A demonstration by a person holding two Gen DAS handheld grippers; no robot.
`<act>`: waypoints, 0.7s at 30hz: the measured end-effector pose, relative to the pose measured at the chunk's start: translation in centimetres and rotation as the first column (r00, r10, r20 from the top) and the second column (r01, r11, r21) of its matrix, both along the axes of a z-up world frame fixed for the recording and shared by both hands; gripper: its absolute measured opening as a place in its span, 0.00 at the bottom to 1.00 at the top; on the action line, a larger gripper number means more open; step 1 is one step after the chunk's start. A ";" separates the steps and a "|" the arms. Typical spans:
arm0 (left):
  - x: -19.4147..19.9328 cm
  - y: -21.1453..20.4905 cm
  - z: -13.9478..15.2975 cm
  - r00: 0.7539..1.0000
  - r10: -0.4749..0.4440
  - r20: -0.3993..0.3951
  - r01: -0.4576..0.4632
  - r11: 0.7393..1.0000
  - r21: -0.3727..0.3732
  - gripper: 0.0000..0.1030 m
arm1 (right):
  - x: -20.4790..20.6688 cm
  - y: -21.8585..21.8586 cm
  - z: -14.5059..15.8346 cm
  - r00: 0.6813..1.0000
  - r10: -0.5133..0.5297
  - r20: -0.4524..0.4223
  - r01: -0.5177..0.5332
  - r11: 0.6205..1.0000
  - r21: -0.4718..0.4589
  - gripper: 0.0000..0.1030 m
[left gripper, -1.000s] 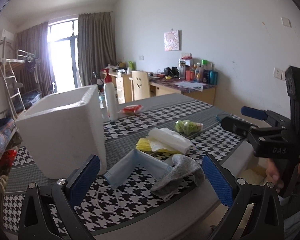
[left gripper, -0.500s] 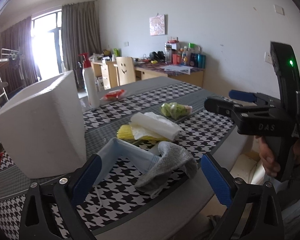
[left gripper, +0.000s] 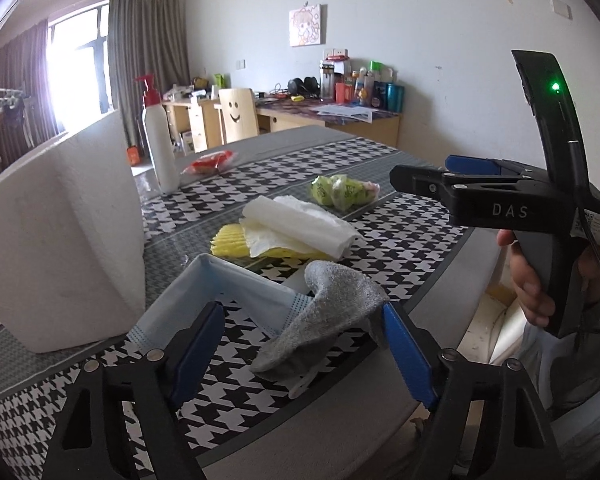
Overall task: Organize soft objects
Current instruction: 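Close the left tool on the grey sock while the right tool grasps the green plastic bag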
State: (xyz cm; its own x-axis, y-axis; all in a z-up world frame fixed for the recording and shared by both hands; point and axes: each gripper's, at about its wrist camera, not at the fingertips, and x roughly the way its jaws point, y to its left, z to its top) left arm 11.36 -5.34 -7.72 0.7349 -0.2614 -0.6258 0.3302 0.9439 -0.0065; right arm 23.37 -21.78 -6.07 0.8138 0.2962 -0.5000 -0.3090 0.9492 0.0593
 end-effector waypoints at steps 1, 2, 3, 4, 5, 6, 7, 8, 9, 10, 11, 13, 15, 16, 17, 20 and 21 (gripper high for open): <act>0.1 0.0 0.0 1.000 0.001 -0.003 -0.001 1.000 -0.001 0.74 | 0.2 0.0 -0.1 1.000 0.000 -0.003 0.000 1.000 -0.001 0.99; 0.2 0.0 -0.1 1.000 0.000 -0.007 0.000 1.000 0.000 0.73 | 0.4 -0.1 -0.2 1.000 0.000 -0.007 0.000 1.000 -0.003 0.99; 0.4 -0.1 -0.2 1.000 -0.003 -0.013 0.003 1.000 0.004 0.71 | 0.5 0.0 -0.2 1.000 -0.003 -0.008 0.003 1.000 -0.006 0.99; 0.5 -0.2 -0.4 1.000 -0.006 -0.015 0.006 1.000 0.007 0.70 | 0.8 -0.1 -0.2 1.000 -0.005 -0.012 0.005 1.000 -0.006 0.99; 0.6 -0.3 -0.5 1.000 -0.009 -0.020 0.009 1.000 0.010 0.69 | 0.9 0.0 -0.3 1.000 -0.004 -0.014 0.004 1.000 -0.006 0.99; 0.7 -0.4 -0.6 1.000 -0.013 -0.024 0.013 1.000 0.013 0.65 | 1.1 0.0 -0.3 1.000 -0.003 -0.015 0.003 1.000 -0.008 0.99; 0.8 -0.5 -0.7 0.999 -0.020 -0.028 0.020 1.000 0.014 0.64 | 1.2 0.0 -0.3 1.000 -0.006 -0.015 0.006 1.000 -0.012 0.99; 0.8 -0.6 -0.8 0.999 -0.024 -0.029 0.024 1.000 0.014 0.64 | 1.4 0.0 -0.4 1.000 -0.008 -0.016 0.007 1.000 -0.015 0.99; 0.9 -0.6 -0.8 0.999 -0.025 -0.029 0.026 1.000 0.014 0.63 | 1.6 -0.1 -0.5 1.000 -0.007 -0.019 0.007 1.000 -0.015 0.99; 0.9 -0.6 -0.9 0.999 -0.026 -0.032 0.027 1.000 0.013 0.61 | 1.8 -0.1 -0.5 1.000 -0.009 -0.023 0.009 1.000 -0.016 0.99; 1.1 -0.7 -1.0 0.999 -0.028 -0.035 0.028 1.000 0.013 0.60 | 2.0 -0.1 -0.6 0.999 -0.012 -0.030 0.012 1.000 -0.016 0.99; 1.3 -0.7 -1.2 0.998 -0.032 -0.049 0.032 0.999 0.008 0.56 | 2.5 -0.2 -0.8 0.999 -0.012 -0.041 0.011 1.000 -0.017 0.99; 1.6 -0.6 -1.4 0.997 -0.041 -0.067 0.041 0.999 -0.001 0.52 | 2.9 -0.2 -0.9 0.999 -0.011 -0.049 0.011 1.000 -0.020 0.99; 1.7 -0.6 -1.5 0.996 -0.046 -0.074 0.046 0.999 -0.006 0.49 | 3.1 -0.1 -1.0 0.999 -0.009 -0.052 0.008 1.000 -0.022 0.99; 1.8 -0.6 -1.6 0.995 -0.051 -0.080 0.051 0.999 -0.010 0.46 | 3.3 -0.1 -1.0 0.998 -0.011 -0.055 0.010 1.000 -0.025 0.99; 2.0 -0.6 -2.0 0.994 -0.056 -0.095 0.055 0.998 -0.012 0.38 | 3.8 0.0 -1.1 0.998 -0.012 -0.066 0.010 0.999 -0.032 0.99; 2.1 -0.6 -2.0 0.994 -0.057 -0.098 0.056 0.998 -0.014 0.36 | 4.1 0.0 -1.2 0.997 -0.013 -0.071 0.010 0.999 -0.038 0.99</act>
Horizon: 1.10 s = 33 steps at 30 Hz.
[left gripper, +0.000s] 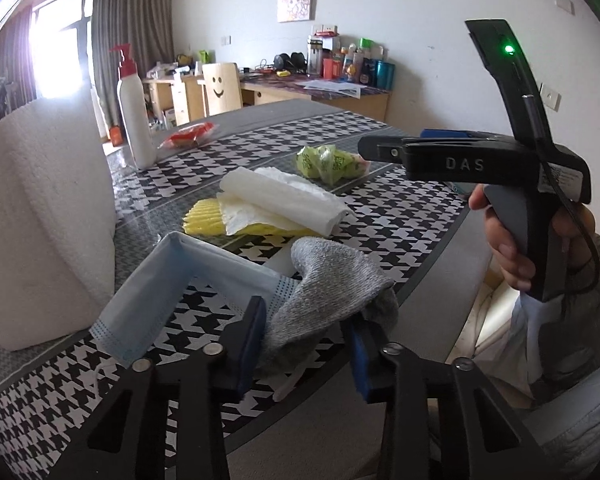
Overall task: Organize soft objects
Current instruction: 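Close the left tool on the grey sock while the right tool grasps the green plastic bag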
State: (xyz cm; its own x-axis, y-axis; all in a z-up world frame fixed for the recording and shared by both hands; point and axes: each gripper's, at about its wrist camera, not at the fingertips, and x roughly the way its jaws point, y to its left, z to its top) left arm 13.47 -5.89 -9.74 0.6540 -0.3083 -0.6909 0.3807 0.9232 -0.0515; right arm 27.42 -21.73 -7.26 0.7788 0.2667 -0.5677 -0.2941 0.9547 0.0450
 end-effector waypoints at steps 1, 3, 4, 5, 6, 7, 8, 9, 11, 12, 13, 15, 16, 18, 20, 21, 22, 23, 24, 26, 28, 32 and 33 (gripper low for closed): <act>0.0 0.0 0.0 1.000 -0.002 -0.002 0.002 1.000 -0.004 0.36 | 0.3 0.1 0.0 1.000 -0.002 -0.005 0.002 1.000 -0.004 0.99; 0.2 0.1 -0.1 1.000 -0.004 -0.010 0.004 1.000 -0.017 0.36 | 0.8 0.2 -0.2 1.000 0.002 -0.015 -0.002 1.000 -0.010 0.99; 0.2 0.2 -0.1 1.000 -0.005 -0.012 0.004 1.000 -0.020 0.36 | 1.0 0.2 -0.3 1.000 0.004 -0.019 -0.004 1.000 -0.012 0.99; 0.2 0.2 -0.1 1.000 -0.003 -0.014 0.003 1.000 -0.020 0.36 | 1.2 0.3 -0.4 1.000 0.005 -0.020 -0.006 1.000 -0.012 0.99; 0.3 0.2 -0.2 1.000 -0.001 -0.016 0.001 1.000 -0.020 0.35 | 1.4 0.3 -0.4 1.000 0.010 -0.022 -0.010 1.000 -0.012 0.99; 0.3 0.2 -0.2 1.000 -0.001 -0.018 0.000 1.000 -0.021 0.31 | 1.5 0.4 -0.5 1.000 0.012 -0.025 -0.013 1.000 -0.012 0.99; 0.4 0.2 -0.2 1.000 -0.001 -0.021 0.001 1.000 -0.021 0.28 | 1.8 0.5 -0.6 0.999 0.016 -0.030 -0.016 1.000 -0.014 0.99; 0.5 0.3 -0.3 1.000 -0.002 -0.025 0.002 1.000 -0.024 0.26 | 2.0 0.7 -0.6 0.999 0.018 -0.032 -0.018 1.000 -0.016 0.99; 0.6 0.4 -0.3 0.999 0.001 -0.034 -0.002 1.000 -0.028 0.24 | 2.3 0.9 -0.7 0.999 0.026 -0.035 -0.026 0.999 -0.023 0.99; 0.6 0.5 -0.3 0.999 0.002 -0.035 -0.003 1.000 -0.028 0.19 | 2.5 0.9 -0.7 0.999 0.027 -0.038 -0.028 0.999 -0.027 0.99; 0.7 0.5 -0.3 0.999 0.002 -0.037 -0.003 1.000 -0.030 0.16 | 2.8 1.0 -0.8 0.999 0.029 -0.042 -0.030 0.999 -0.030 0.99; 0.8 0.7 -0.4 0.999 0.002 -0.039 -0.004 0.999 -0.036 0.16 | 3.2 1.1 -1.0 0.998 0.029 -0.049 -0.030 0.999 -0.033 0.99; 0.9 0.8 -0.5 0.999 0.002 -0.041 -0.004 0.999 -0.038 0.14 | 3.4 1.1 -1.1 0.998 0.028 -0.052 -0.030 0.999 -0.035 0.99; 1.0 0.8 -0.5 0.999 0.000 -0.043 -0.002 0.999 -0.041 0.13 | 3.8 1.2 -1.3 0.998 0.032 -0.061 -0.035 0.999 -0.037 0.99; 1.0 0.8 -0.5 0.999 -0.003 -0.044 0.001 0.999 -0.043 0.10 | 4.2 1.3 -1.4 0.997 0.032 -0.071 -0.035 0.998 -0.044 0.99; 1.0 0.8 -0.5 0.999 -0.004 -0.045 0.002 0.999 -0.045 0.09 | 4.4 1.4 -1.5 0.997 0.034 -0.076 -0.037 0.998 -0.049 0.99; 1.1 0.8 -0.6 0.999 -0.006 -0.045 0.004 0.999 -0.046 0.08 | 4.5 1.5 -1.6 0.996 0.035 -0.080 -0.040 0.998 -0.056 0.99; 1.1 0.9 -0.6 0.999 -0.008 -0.048 0.006 0.999 -0.049 0.08 | 4.7 1.7 -1.7 0.996 0.030 -0.081 -0.036 0.997 -0.067 0.99; 1.2 0.9 -0.6 0.999 -0.009 -0.049 0.007 0.999 -0.051 0.08 | 4.9 1.7 -1.8 0.996 0.030 -0.086 -0.036 0.997 -0.071 0.99; 1.3 1.0 -0.6 0.999 -0.009 -0.049 0.007 0.998 -0.056 0.08 | 5.2 1.8 -2.0 0.995 0.031 -0.094 -0.039 0.996 -0.074 0.99; 1.4 1.1 -0.5 0.999 -0.012 -0.047 0.009 0.998 -0.063 0.07 | 5.5 2.0 -2.2 0.995 0.025 -0.101 -0.034 0.996 -0.083 0.99; 1.4 1.3 -0.3 0.999 -0.015 -0.041 0.013 0.998 -0.065 0.07 | 6.2 2.3 -2.5 0.993 0.018 -0.120 -0.029 0.995 -0.093 0.99; 1.4 1.4 -0.3 0.999 -0.014 -0.041 0.011 0.998 -0.066 0.07 | 6.3 2.4 -2.5 0.993 0.016 -0.120 -0.028 0.995 -0.099 0.99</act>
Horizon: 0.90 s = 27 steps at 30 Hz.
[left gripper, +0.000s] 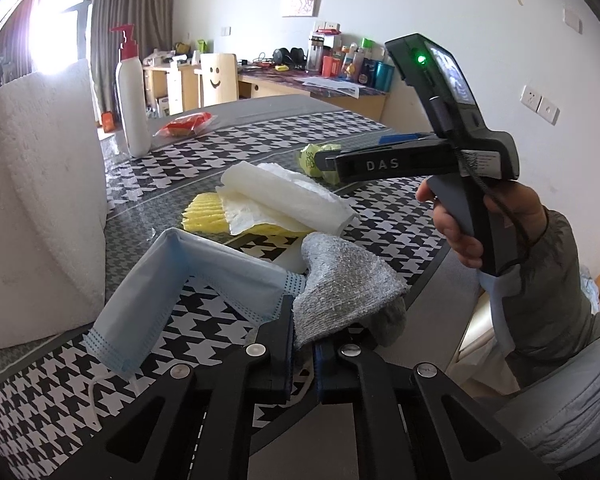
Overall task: Organize soft objects
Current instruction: 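Close the left tool on the grey sock while the right tool grasps the green plastic bag, then lift the grey sock with the left tool while the right tool lifts the green bag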
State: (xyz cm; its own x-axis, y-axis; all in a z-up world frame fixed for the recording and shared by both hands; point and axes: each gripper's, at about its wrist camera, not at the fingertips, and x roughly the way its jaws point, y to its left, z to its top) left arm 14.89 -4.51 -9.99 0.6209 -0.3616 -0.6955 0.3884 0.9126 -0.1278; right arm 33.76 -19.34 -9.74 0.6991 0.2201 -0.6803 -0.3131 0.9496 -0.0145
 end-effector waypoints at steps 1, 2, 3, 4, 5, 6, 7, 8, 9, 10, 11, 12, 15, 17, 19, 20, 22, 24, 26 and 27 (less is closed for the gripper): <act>0.0 0.0 0.0 1.000 0.001 0.001 -0.001 1.000 0.001 0.07 | 0.1 0.0 -0.1 1.000 0.000 0.002 0.000 1.000 -0.007 0.99; 0.0 0.1 0.0 1.000 0.002 0.000 -0.002 1.000 0.000 0.07 | 0.2 0.1 -0.1 1.000 0.001 0.000 -0.001 1.000 -0.015 0.99; -0.1 0.1 0.0 1.000 0.001 -0.001 -0.001 1.000 -0.004 0.07 | 0.4 0.2 -0.2 1.000 0.002 -0.003 -0.002 1.000 -0.020 0.99; -0.1 0.1 0.0 1.000 -0.001 -0.003 0.001 1.000 -0.008 0.07 | 0.5 0.3 -0.2 1.000 0.002 -0.003 -0.002 1.000 -0.023 0.98; -0.1 0.1 0.0 1.000 -0.002 -0.004 0.002 1.000 -0.011 0.07 | 0.5 0.4 -0.2 1.000 0.008 -0.008 -0.008 1.000 -0.028 0.96; -0.1 0.1 0.0 1.000 -0.004 -0.004 0.004 1.000 -0.010 0.07 | 0.6 0.5 -0.3 1.000 0.011 -0.012 -0.011 0.999 -0.031 0.94; -0.1 0.1 0.0 1.000 -0.006 -0.004 0.006 1.000 -0.011 0.07 | 0.8 0.6 -0.4 1.000 0.013 -0.016 -0.013 0.999 -0.034 0.92; -0.1 0.1 0.0 1.000 -0.009 -0.004 0.009 1.000 -0.013 0.07 | 0.9 0.7 -0.5 1.000 0.012 -0.024 -0.013 0.999 -0.040 0.89; -0.2 0.1 0.1 1.000 -0.010 -0.005 0.010 1.000 -0.015 0.07 | 1.0 0.8 -0.7 0.999 0.012 -0.031 -0.013 0.999 -0.043 0.84; -0.2 0.2 0.2 1.000 -0.009 -0.004 0.009 1.000 -0.015 0.07 | 1.2 0.8 -0.9 0.999 0.013 -0.045 -0.015 0.999 -0.044 0.82; -0.2 0.2 0.2 1.000 -0.009 -0.002 0.009 1.000 -0.016 0.07 | 1.2 0.8 -1.1 0.999 0.014 -0.050 -0.016 0.999 -0.045 0.76; -0.2 0.2 0.2 1.000 -0.010 -0.003 0.010 1.000 -0.019 0.07 | 1.2 0.8 -1.2 0.999 0.013 -0.053 -0.016 0.999 -0.050 0.72; -0.4 0.3 0.4 1.000 -0.012 -0.003 0.012 1.000 -0.024 0.07 | 1.1 0.8 -1.4 0.998 0.010 -0.056 -0.013 0.998 -0.056 0.64; -0.5 0.4 0.4 1.000 -0.013 -0.003 0.013 0.999 -0.029 0.07 | 1.0 0.7 -1.4 0.998 0.014 -0.059 -0.017 0.999 -0.051 0.60; -0.5 0.4 0.5 1.000 -0.012 -0.005 0.012 0.999 -0.034 0.07 | 0.9 0.7 -1.4 0.998 0.019 -0.059 -0.022 0.998 -0.053 0.53; -0.5 0.4 0.5 1.000 -0.013 -0.006 0.013 0.999 -0.038 0.07 | 0.8 0.7 -1.4 0.998 0.021 -0.060 -0.024 0.998 -0.051 0.51; -0.7 0.5 0.7 1.000 -0.013 0.000 0.013 0.999 -0.038 0.07 | 0.8 0.7 -1.3 0.998 0.023 -0.061 -0.026 0.998 -0.049 0.47; -0.8 0.5 0.9 1.000 -0.013 0.008 0.013 0.999 -0.039 0.07 | 0.6 0.6 -1.1 0.998 0.022 -0.058 -0.024 0.999 -0.044 0.45; -1.0 0.5 1.2 1.000 -0.015 0.015 0.015 0.999 -0.045 0.07 | 0.2 0.3 -0.7 0.999 0.017 -0.045 -0.019 0.999 -0.034 0.44; -1.1 0.5 1.3 1.000 -0.015 0.019 0.016 0.999 -0.044 0.07 | 0.1 0.2 -0.5 0.999 0.017 -0.039 -0.018 0.999 -0.030 0.44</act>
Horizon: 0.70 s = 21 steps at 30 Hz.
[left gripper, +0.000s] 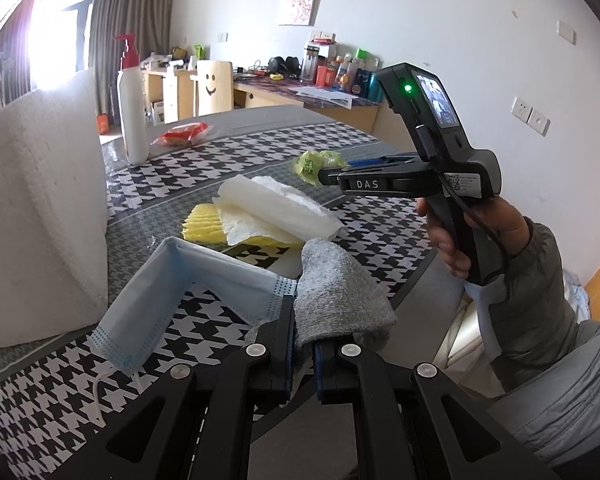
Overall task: Organize soft objects
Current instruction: 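Lift the grey sock with the left tool while the right tool lifts the green bag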
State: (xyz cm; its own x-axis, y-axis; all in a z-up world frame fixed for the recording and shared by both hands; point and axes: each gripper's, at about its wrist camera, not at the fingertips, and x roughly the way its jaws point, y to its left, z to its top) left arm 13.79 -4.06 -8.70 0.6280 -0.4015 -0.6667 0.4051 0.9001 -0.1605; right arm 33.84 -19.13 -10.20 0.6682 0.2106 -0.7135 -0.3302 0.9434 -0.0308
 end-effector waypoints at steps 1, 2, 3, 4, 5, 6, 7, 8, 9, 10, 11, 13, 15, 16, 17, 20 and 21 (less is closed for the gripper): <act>-0.1 0.0 0.1 1.000 0.001 0.006 -0.001 1.000 0.003 0.07 | 0.0 -0.1 0.2 1.000 -0.001 0.003 0.001 1.000 0.002 0.44; -0.2 0.0 0.2 1.000 0.002 0.009 -0.002 1.000 0.004 0.07 | -0.2 -0.2 0.4 1.000 -0.004 0.009 0.004 1.000 0.005 0.44; -0.3 0.0 0.3 1.000 0.004 0.011 -0.004 1.000 0.003 0.07 | -0.4 -0.2 0.6 1.000 -0.007 0.014 0.007 1.000 0.007 0.43; -0.4 0.0 0.4 1.000 0.006 0.012 -0.006 1.000 0.001 0.07 | -0.5 -0.3 0.8 1.000 -0.007 0.018 0.007 1.000 0.009 0.43; -0.5 0.1 0.5 1.000 0.008 0.017 -0.008 1.000 0.000 0.07 | -0.7 -0.4 1.0 1.000 -0.007 0.024 0.006 1.000 0.015 0.43; -0.6 0.1 0.6 1.000 0.009 0.020 -0.009 1.000 0.000 0.07 | -0.8 -0.4 1.1 1.000 -0.008 0.027 0.008 1.000 0.017 0.43; -0.7 0.1 0.7 1.000 0.010 0.023 -0.010 1.000 -0.002 0.07 | -0.9 -0.5 1.2 0.999 -0.011 0.032 0.010 1.000 0.020 0.43; -0.8 0.2 0.8 1.000 0.011 0.026 -0.011 1.000 -0.003 0.07 | -1.2 -0.6 1.4 0.999 -0.014 0.036 0.013 1.000 0.023 0.43; -0.9 0.2 0.9 0.999 0.012 0.030 -0.011 1.000 -0.005 0.07 | -1.3 -0.6 1.6 0.999 -0.016 0.039 0.015 1.000 0.027 0.43; -1.0 0.2 1.0 0.999 0.012 0.033 -0.011 1.000 -0.006 0.07 | -1.5 -0.7 1.7 0.999 -0.017 0.043 0.016 0.999 0.029 0.43; -1.0 0.2 1.2 0.999 0.012 0.036 -0.012 1.000 -0.007 0.07 | -1.7 -0.7 1.8 0.999 -0.018 0.047 0.016 0.999 0.032 0.43; -1.3 0.3 1.4 0.999 0.014 0.045 -0.013 1.000 -0.013 0.07 | -2.2 -0.8 2.1 0.998 -0.018 0.058 0.016 0.999 0.036 0.43; -1.5 0.4 1.8 0.998 0.015 0.056 -0.014 1.000 -0.019 0.07 | -2.7 -0.8 2.5 0.997 -0.020 0.068 0.017 0.999 0.042 0.43; -1.7 0.4 2.0 0.998 0.015 0.064 -0.014 1.000 -0.018 0.07 | -2.8 -0.9 2.7 0.997 -0.021 0.072 0.018 0.999 0.042 0.43; -1.9 0.3 2.2 0.997 0.013 0.070 -0.011 1.000 -0.018 0.07 | -3.1 -1.0 2.9 0.997 -0.021 0.079 0.017 0.999 0.043 0.43; -2.2 0.3 2.5 0.996 0.011 0.086 -0.010 1.000 -0.016 0.07 | -3.8 -1.1 3.4 0.995 -0.019 0.094 0.013 0.998 0.054 0.43; -2.3 0.3 2.7 0.996 0.012 0.091 -0.010 1.000 -0.016 0.07 | -4.0 -1.1 3.6 0.995 -0.018 0.098 0.013 0.998 0.056 0.43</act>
State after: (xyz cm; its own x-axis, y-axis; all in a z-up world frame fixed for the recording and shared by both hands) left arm 11.48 -3.76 -6.00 0.6901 -0.4037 -0.6006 0.4085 0.9024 -0.1371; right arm 29.88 -20.22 -6.61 0.7383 0.2369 -0.6315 -0.3133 0.9496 -0.0101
